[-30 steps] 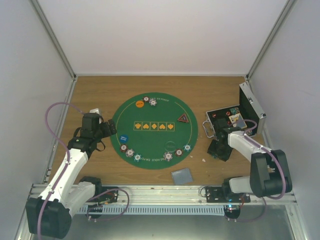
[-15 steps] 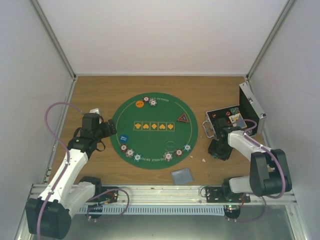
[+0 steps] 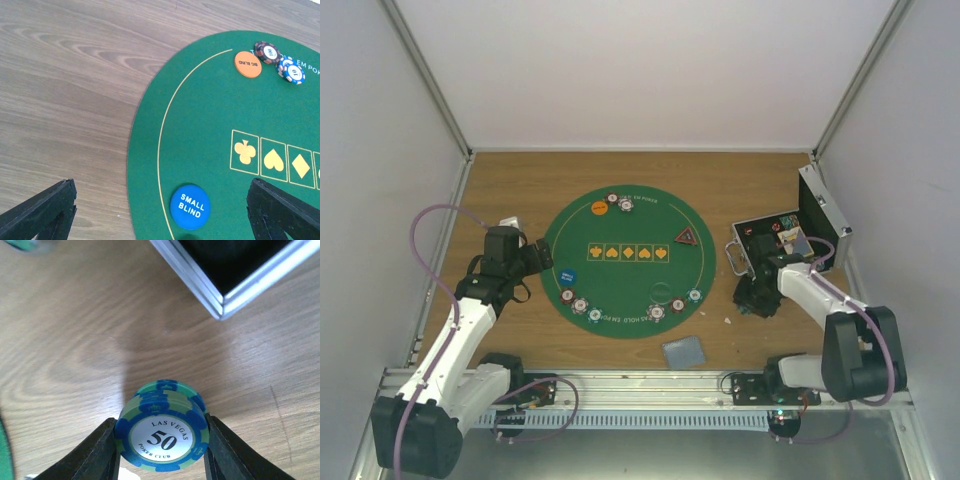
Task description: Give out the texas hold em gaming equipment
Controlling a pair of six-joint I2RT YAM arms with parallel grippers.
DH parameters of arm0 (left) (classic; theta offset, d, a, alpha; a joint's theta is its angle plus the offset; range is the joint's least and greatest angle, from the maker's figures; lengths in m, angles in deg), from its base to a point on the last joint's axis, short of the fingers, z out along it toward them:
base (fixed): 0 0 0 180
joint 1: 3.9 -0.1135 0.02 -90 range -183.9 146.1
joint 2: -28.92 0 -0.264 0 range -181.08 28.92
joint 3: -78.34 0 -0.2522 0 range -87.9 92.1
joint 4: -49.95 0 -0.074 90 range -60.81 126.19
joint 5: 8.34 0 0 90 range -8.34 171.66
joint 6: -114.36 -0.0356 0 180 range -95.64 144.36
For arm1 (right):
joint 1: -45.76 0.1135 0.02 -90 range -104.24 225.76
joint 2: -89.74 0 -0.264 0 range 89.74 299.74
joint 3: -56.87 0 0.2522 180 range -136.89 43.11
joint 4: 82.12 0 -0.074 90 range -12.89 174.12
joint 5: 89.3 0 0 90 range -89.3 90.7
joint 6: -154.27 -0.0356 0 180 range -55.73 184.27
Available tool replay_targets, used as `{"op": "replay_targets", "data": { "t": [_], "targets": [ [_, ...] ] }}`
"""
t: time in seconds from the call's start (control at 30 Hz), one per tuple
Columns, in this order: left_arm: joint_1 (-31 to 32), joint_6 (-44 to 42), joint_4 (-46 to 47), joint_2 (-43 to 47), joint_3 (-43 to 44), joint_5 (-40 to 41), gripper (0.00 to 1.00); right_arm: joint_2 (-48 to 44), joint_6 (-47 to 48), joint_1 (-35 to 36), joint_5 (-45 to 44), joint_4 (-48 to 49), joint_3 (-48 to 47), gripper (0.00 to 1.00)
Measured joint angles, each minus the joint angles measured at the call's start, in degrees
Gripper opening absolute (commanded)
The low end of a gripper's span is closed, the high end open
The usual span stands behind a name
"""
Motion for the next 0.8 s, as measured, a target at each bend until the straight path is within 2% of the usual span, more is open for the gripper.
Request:
{"op": "replay_targets", "data": {
  "t": [0.2,0.4,0.57,0.8],
  "targets": [
    [0.0,0.0,0.0,0.0,0.0,0.0,0.94,-2.3,0.0,0.5,1.4,-0.9,-2.9,0.28],
    [0.0,0.0,0.0,0.0,0.0,0.0,0.94,-0.6,0.7,2.1,1.7,-2.0,-8.0,0.28],
    [0.0,0.0,0.0,0.0,0.0,0.0,0.94,8.0,3.0,7.6,0.6,-2.6,-17.9,0.28],
    [0.0,0.0,0.0,0.0,0.0,0.0,0.94,26.2,8.2,13.6,1.5,-1.5,-37.7,0.28]
  ]
}}
